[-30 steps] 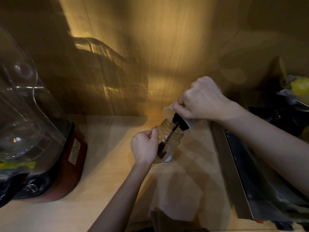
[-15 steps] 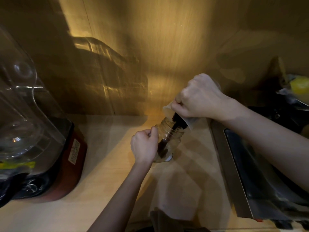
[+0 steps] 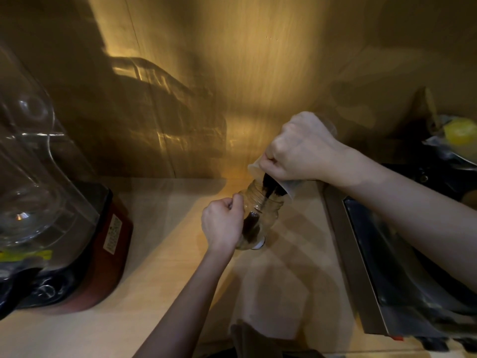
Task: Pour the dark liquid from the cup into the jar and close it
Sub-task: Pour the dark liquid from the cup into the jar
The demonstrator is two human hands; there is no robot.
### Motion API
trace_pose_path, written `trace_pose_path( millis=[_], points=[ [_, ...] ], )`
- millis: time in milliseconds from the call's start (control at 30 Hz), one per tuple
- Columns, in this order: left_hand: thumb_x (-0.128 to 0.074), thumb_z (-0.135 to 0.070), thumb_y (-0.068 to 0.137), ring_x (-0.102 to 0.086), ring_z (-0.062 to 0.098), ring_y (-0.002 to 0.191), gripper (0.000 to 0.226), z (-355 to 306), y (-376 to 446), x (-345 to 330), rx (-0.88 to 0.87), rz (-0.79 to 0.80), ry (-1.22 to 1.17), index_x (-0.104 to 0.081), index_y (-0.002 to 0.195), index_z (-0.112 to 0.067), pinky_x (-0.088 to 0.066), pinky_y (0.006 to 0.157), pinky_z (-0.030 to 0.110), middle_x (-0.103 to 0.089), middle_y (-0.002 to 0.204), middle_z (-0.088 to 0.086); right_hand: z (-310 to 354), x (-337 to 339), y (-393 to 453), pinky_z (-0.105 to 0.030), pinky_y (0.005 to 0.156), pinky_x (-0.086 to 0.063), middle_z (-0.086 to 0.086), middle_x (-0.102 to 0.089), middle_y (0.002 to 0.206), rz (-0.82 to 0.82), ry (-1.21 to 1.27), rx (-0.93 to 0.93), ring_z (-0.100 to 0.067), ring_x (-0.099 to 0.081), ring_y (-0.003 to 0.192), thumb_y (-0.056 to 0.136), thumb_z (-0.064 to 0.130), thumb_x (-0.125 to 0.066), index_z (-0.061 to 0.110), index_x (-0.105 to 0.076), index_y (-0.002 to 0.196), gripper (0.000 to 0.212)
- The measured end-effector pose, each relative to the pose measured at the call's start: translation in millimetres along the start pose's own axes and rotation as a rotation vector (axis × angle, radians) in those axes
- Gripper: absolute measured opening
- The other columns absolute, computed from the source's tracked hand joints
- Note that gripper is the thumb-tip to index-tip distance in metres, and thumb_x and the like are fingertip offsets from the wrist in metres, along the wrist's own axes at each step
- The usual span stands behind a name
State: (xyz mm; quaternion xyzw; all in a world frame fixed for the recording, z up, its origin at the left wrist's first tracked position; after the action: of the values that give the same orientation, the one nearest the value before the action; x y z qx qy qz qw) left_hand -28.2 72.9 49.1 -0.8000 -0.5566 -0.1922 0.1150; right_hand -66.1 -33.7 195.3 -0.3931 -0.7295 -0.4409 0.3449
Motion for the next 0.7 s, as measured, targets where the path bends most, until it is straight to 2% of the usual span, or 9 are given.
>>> trace_pose_path(
  millis=[133,267,367,500,700],
  points=[
    [-0.048,-0.021,0.083,-0.029,0.025,0.048,0.044,-1.2,-1.0,0.3,0.007,0.009,-0.011,-0.035,0.043,-0.011,-0.027,0.052,0.034,-0.031,0.048,0.013,-1.4,0.6,0.6,-0.019,0.043,-0.023,-0.007,-0.045,0.029,-0.012,-0.01,-0.008,-0.021,-0.044,0.026,0.076,0.028,-0.044,0.008,-0.054,0.034,0.047],
    [-0.045,-0.028,0.08,-0.03,0.028,0.052,0.041,-0.6,-0.7,0.3,0.021,0.007,-0.027,-0.039,0.044,-0.009,-0.029,0.053,0.034,-0.032,0.051,0.016,-1.0,-0.2,0.6,-0.019,0.042,-0.025,-0.01,-0.046,0.029,-0.026,-0.013,-0.024,-0.024,-0.045,0.025,0.076,0.03,-0.042,0.008,-0.055,0.034,0.049],
    [-0.046,-0.025,0.082,-0.029,0.026,0.051,0.042,-0.5,-0.9,0.4,0.034,0.016,-0.038,-0.038,0.044,-0.009,-0.027,0.053,0.034,-0.031,0.051,0.015,-2.5,0.3,1.1,-0.019,0.042,-0.025,-0.009,-0.046,0.028,-0.032,-0.017,-0.026,-0.024,-0.045,0.025,0.075,0.029,-0.042,0.008,-0.055,0.034,0.048],
    [-0.042,-0.033,0.075,-0.028,0.029,0.053,0.04,2.5,0.0,1.6,0.076,0.006,-0.057,-0.036,0.042,-0.011,-0.027,0.054,0.034,-0.03,0.053,0.016,-2.7,3.5,3.2,-0.018,0.042,-0.025,-0.007,-0.044,0.028,-0.046,-0.026,-0.01,-0.022,-0.043,0.025,0.075,0.027,-0.043,0.009,-0.052,0.032,0.047],
    [-0.048,-0.02,0.083,-0.026,0.023,0.047,0.048,2.7,0.2,2.1,0.089,0.004,-0.068,-0.03,0.039,-0.015,-0.025,0.053,0.033,-0.029,0.047,0.01,1.2,3.6,4.9,-0.015,0.043,-0.022,-0.007,-0.044,0.026,-0.071,-0.036,0.006,-0.022,-0.042,0.023,0.074,0.027,-0.042,0.01,-0.049,0.03,0.048]
  ],
)
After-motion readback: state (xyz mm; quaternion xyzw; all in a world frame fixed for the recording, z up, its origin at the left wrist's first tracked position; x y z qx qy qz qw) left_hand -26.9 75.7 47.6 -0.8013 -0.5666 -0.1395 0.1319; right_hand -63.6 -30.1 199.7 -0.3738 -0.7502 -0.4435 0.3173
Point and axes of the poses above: each hand's wrist, its own y-axis towards the middle knuckle, its own x-axis out of the back of the hand, z = x × y, the point moved 6 cm from there along y, towards the middle knuckle
